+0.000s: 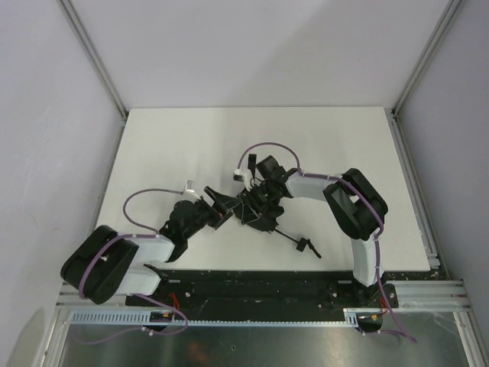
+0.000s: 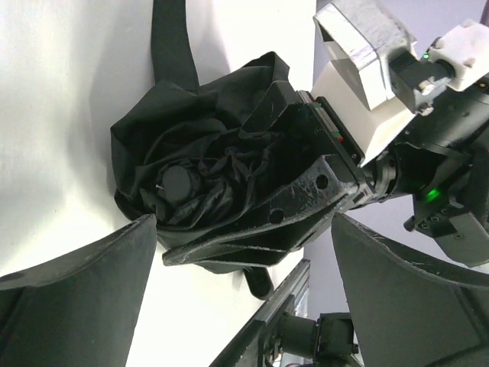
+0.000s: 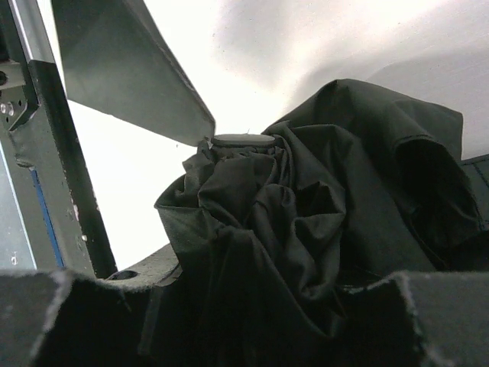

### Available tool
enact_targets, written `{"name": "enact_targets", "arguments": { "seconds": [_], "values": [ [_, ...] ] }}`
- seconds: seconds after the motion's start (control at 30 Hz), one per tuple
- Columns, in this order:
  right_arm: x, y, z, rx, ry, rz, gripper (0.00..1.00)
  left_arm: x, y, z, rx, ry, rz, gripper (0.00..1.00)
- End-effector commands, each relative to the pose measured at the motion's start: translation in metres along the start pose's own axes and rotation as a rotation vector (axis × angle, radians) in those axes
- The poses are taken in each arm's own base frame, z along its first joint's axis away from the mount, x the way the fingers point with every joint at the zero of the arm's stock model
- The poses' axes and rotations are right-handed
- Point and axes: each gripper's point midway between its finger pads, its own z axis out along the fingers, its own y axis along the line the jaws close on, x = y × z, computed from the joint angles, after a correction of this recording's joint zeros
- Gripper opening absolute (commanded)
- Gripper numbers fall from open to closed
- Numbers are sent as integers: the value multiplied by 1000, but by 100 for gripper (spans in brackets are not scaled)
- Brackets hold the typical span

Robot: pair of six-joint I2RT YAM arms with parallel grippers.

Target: Put away the umbrella

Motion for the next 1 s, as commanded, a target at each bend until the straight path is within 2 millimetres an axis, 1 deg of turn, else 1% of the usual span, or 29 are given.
{"name": "enact_targets", "arguments": {
  "seconds": [0.0, 0.1, 0.17, 0.2, 0.3, 0.37, 0.47, 0.57, 0.67, 0.73, 0.87, 0.97],
  "values": [
    [30, -21, 4, 62, 60, 18, 0, 2, -10, 17, 26, 49, 31, 99],
    [28, -18, 5, 56, 56, 12, 0, 5, -13, 25, 56, 69, 10, 99],
    [27, -16, 5, 52, 55, 10, 0, 5, -5, 29, 38, 71, -18, 99],
    [27, -16, 5, 53, 56, 13, 0, 1, -2, 27, 46, 54, -35, 99],
    [31, -17, 3, 57, 67, 20, 0, -11, -1, 14, 104, -5, -49, 89],
    [32, -17, 2, 57, 73, 18, 0, -13, -1, 7, 121, -2, -45, 87],
    [32, -20, 0, 61, 71, 21, 0, -13, -4, -1, 145, -4, -27, 87],
    [29, -19, -1, 55, 62, 19, 0, -18, -3, -5, 141, -41, -19, 92],
    [28, -18, -2, 52, 56, 16, 0, -21, -11, 7, 152, -26, -16, 98],
    [28, -18, -1, 51, 58, 17, 0, -21, -12, 18, 146, -4, -45, 99],
    [29, -16, -1, 46, 61, 15, 0, -16, 1, 35, 100, 35, -99, 99],
    [27, -16, -3, 44, 56, 9, 0, -16, 4, 41, 88, 26, -107, 99]
  ]
}}
